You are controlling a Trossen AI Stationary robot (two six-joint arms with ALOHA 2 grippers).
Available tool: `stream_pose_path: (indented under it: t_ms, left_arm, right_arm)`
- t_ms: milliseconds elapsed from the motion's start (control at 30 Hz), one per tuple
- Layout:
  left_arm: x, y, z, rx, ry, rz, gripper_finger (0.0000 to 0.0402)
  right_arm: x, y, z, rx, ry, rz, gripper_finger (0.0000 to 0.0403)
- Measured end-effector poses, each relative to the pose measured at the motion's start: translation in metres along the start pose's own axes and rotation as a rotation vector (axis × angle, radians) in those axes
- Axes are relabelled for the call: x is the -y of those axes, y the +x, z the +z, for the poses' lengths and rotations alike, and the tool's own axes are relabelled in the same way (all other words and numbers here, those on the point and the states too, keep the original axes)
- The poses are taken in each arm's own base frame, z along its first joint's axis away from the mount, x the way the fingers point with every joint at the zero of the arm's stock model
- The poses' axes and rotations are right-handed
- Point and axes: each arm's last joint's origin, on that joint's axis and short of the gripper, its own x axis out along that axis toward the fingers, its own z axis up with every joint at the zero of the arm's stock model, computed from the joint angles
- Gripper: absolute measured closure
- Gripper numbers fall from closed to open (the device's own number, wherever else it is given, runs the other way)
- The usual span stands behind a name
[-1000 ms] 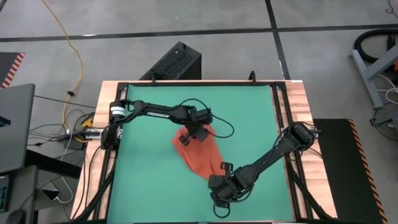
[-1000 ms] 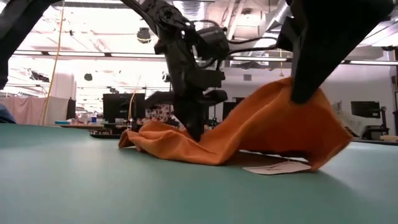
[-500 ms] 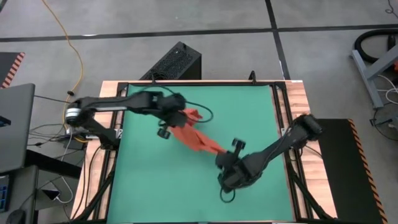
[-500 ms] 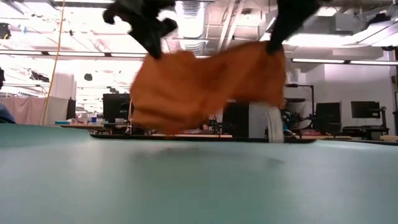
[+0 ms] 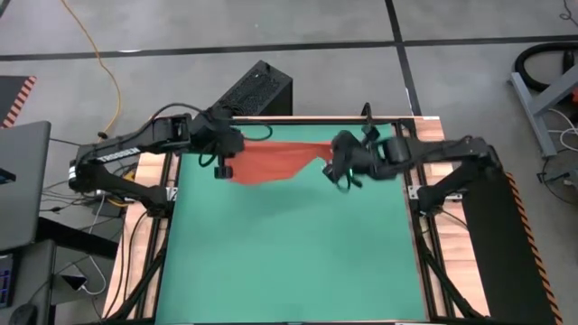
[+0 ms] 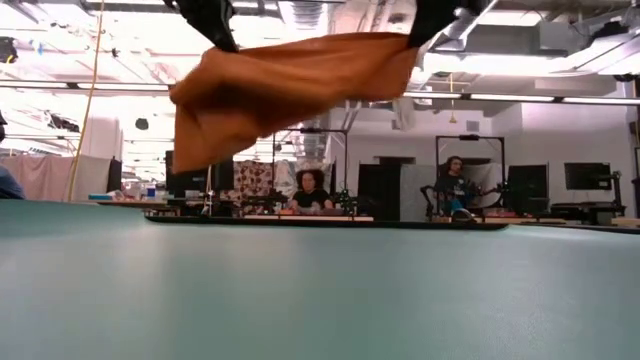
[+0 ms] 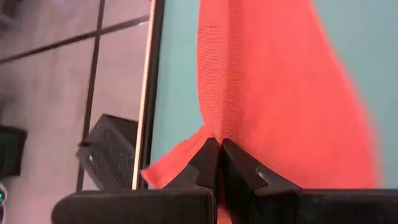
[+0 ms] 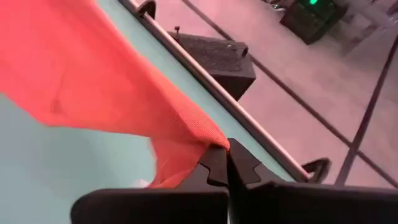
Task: Roll towel into tight, uniform cylinder
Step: Fold the orange table napkin
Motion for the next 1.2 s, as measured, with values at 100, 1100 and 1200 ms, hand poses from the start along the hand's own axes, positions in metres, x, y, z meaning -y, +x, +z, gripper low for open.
stream_pose_path:
  t_ms: [100,1100,1200]
  left_arm:
    - [-0.011,0.007,0.001,0.009,0.032,0.037,0.0401]
    - [0.044,0.093,-0.008,-0.113,0.422,0.258,0.0401]
    - [0.054,0.106,-0.022,-0.133,0.388,0.284,0.0401]
  right_arm:
    - [0.01,0.015,0.01,-0.017,-0.105,0.083,0.04]
    - [-0.006,0.065,0.011,-0.081,-0.311,-0.108,0.04]
    - [-0.007,0.068,0.007,-0.092,-0.341,-0.195,0.04]
